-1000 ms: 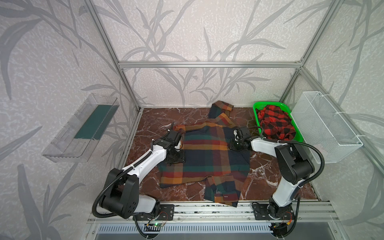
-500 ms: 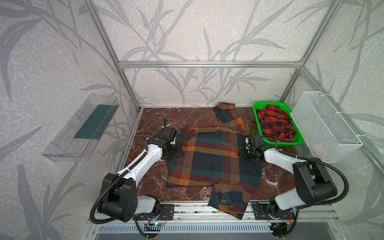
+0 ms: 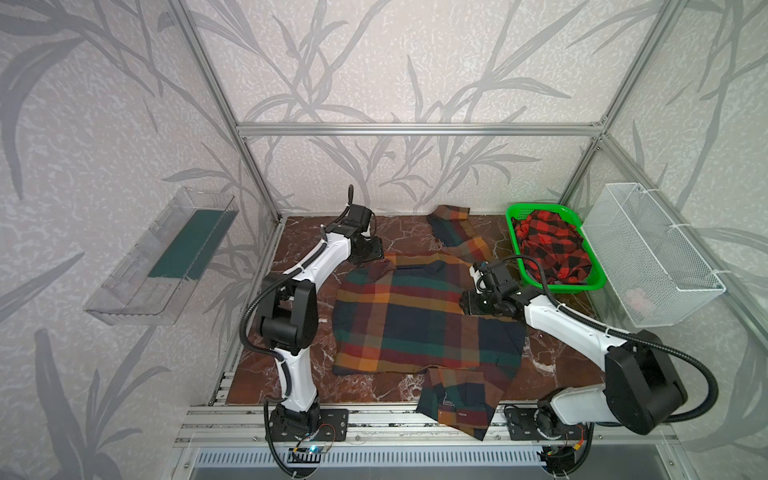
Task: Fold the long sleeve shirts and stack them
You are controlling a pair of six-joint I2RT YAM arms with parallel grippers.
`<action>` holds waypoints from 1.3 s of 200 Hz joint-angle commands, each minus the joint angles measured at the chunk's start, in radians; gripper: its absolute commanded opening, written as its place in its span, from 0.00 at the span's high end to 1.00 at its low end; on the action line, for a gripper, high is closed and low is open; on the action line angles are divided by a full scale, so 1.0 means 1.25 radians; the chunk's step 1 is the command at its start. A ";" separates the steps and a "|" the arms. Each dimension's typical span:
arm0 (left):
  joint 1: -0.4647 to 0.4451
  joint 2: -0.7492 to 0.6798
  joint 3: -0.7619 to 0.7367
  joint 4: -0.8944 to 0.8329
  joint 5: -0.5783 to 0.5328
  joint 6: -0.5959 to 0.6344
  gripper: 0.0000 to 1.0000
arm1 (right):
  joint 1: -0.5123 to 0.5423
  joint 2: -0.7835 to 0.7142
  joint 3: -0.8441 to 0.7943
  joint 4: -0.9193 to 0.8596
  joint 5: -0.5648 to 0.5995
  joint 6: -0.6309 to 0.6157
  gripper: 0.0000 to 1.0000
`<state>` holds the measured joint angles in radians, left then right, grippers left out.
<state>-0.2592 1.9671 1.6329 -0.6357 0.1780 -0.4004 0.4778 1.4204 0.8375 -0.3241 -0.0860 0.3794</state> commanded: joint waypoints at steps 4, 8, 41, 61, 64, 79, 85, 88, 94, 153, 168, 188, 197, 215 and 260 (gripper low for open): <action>0.000 0.084 0.093 -0.034 -0.025 0.047 0.38 | 0.024 0.020 -0.014 0.018 0.002 -0.040 0.42; 0.001 0.102 0.111 -0.038 -0.027 0.053 0.37 | 0.027 0.022 -0.016 0.022 0.001 -0.042 0.42; 0.001 0.266 0.289 -0.137 -0.067 0.098 0.37 | 0.058 0.028 -0.038 0.055 -0.006 -0.047 0.42; 0.001 0.293 0.311 -0.115 -0.072 0.119 0.37 | 0.079 0.020 -0.044 0.062 0.008 -0.057 0.42; 0.001 0.293 0.307 -0.106 -0.073 0.125 0.37 | 0.080 0.019 -0.044 0.062 0.010 -0.059 0.42; 0.001 0.301 0.304 -0.094 -0.095 0.143 0.37 | 0.086 0.011 -0.053 0.067 0.013 -0.059 0.42; 0.002 0.307 0.304 -0.091 -0.094 0.150 0.37 | 0.086 0.009 -0.059 0.075 0.010 -0.058 0.42; 0.002 0.309 0.305 -0.091 -0.093 0.153 0.37 | 0.087 0.008 -0.062 0.079 0.008 -0.058 0.42; 0.002 0.315 0.309 -0.091 -0.094 0.158 0.38 | 0.088 0.007 -0.068 0.085 0.006 -0.057 0.42; 0.006 0.348 0.346 -0.112 -0.057 0.150 0.83 | 0.100 0.047 -0.093 0.125 0.004 -0.040 0.42; 0.011 0.351 0.367 -0.137 -0.062 0.151 0.98 | 0.102 0.059 -0.097 0.134 0.012 -0.035 0.42; 0.028 0.334 0.372 -0.158 -0.062 0.145 1.00 | 0.102 0.079 -0.101 0.138 0.024 -0.027 0.42; 0.040 0.318 0.368 -0.166 -0.062 0.137 1.00 | 0.103 0.086 -0.102 0.136 0.035 -0.026 0.42; 0.064 0.283 0.370 -0.189 -0.072 0.121 1.00 | 0.103 0.089 -0.118 0.162 0.048 -0.019 0.42; 0.104 0.191 0.321 -0.169 -0.098 0.111 1.00 | 0.102 0.122 -0.118 0.180 0.055 -0.018 0.42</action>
<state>-0.1497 2.3135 2.0434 -0.8268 0.1001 -0.2516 0.6025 1.5406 0.6960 -0.1127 -0.0387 0.3477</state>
